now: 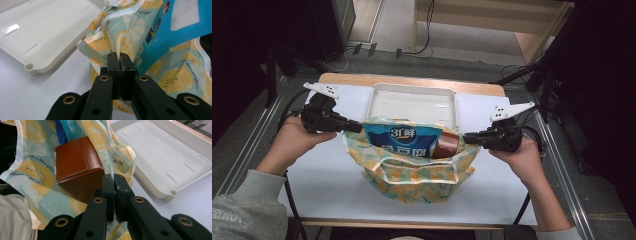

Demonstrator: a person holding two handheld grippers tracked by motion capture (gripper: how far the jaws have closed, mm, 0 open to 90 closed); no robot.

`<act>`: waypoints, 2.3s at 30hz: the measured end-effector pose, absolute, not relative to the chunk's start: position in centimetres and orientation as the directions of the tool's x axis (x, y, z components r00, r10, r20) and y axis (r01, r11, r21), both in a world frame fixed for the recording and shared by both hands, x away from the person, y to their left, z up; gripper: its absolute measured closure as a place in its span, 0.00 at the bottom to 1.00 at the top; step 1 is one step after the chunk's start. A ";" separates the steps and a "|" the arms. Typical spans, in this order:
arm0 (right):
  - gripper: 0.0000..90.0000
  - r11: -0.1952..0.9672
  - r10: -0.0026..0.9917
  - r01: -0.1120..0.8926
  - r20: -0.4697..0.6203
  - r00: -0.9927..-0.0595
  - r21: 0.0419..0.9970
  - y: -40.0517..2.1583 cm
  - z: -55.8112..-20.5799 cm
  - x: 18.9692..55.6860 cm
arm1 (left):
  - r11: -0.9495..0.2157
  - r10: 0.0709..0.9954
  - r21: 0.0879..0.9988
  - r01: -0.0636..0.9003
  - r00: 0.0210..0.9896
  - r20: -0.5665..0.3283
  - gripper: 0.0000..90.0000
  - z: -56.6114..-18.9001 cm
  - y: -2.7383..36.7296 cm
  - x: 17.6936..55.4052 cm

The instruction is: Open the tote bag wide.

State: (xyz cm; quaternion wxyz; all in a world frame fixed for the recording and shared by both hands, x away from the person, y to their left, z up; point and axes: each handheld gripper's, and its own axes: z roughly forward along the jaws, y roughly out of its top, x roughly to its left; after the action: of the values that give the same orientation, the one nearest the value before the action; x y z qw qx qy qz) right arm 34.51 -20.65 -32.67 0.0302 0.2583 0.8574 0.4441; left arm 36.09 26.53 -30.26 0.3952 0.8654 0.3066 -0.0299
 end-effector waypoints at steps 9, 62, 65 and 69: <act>0.98 0.450 0.471 0.434 0.205 -0.858 0.780 -20.7 -34.4 34.3 | -0.482 0.507 0.652 0.585 0.793 -0.337 0.99 -32.7 26.6 35.8; 0.72 0.434 0.499 0.499 0.261 -0.826 0.750 -20.4 -40.4 33.7 | -0.455 0.527 0.615 0.645 0.751 -0.398 0.74 -39.7 27.3 35.0; 0.66 0.433 0.493 0.486 0.251 -0.833 0.759 -20.6 -39.4 33.5 | -0.457 0.522 0.628 0.629 0.762 -0.384 0.68 -38.5 27.2 35.0; 0.62 0.430 0.487 0.458 0.227 -0.843 0.778 -20.6 -37.7 33.2 | -0.476 0.515 0.636 0.607 0.779 -0.358 0.59 -37.0 27.1 34.9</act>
State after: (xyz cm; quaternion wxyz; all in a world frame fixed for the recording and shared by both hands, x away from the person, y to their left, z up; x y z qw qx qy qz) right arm 33.23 -20.64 -37.68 0.0159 0.2795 0.8455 0.4548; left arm 34.88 27.07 -37.04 0.3935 0.8571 0.3273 -0.0584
